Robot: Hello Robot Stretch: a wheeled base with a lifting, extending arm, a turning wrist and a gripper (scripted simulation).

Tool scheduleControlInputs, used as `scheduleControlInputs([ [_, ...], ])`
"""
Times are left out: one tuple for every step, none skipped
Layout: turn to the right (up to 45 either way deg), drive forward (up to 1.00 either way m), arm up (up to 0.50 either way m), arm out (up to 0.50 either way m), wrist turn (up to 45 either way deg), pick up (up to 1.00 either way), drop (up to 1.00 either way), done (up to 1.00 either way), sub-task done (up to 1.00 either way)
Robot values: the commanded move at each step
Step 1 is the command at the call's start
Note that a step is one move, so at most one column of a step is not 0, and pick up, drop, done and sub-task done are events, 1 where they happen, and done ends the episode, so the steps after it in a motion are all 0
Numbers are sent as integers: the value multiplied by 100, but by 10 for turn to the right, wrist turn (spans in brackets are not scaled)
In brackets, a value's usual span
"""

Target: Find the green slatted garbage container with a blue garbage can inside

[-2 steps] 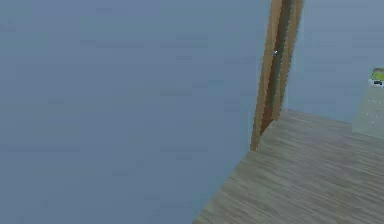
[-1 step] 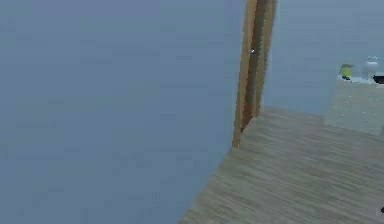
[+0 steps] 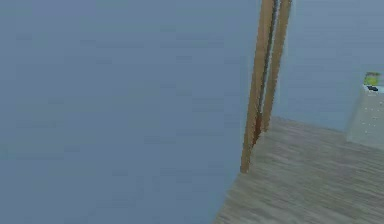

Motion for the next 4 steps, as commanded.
scheduleControlInputs([
  [300, 0, 0, 0, 0, 0, 0, 0, 0],
  [0, 100, 0, 0, 0, 0, 0, 0, 0],
  [0, 80, 0, 0, 0, 0, 0, 0, 0],
  [-300, 0, 0, 0, 0, 0, 0, 0, 0],
])
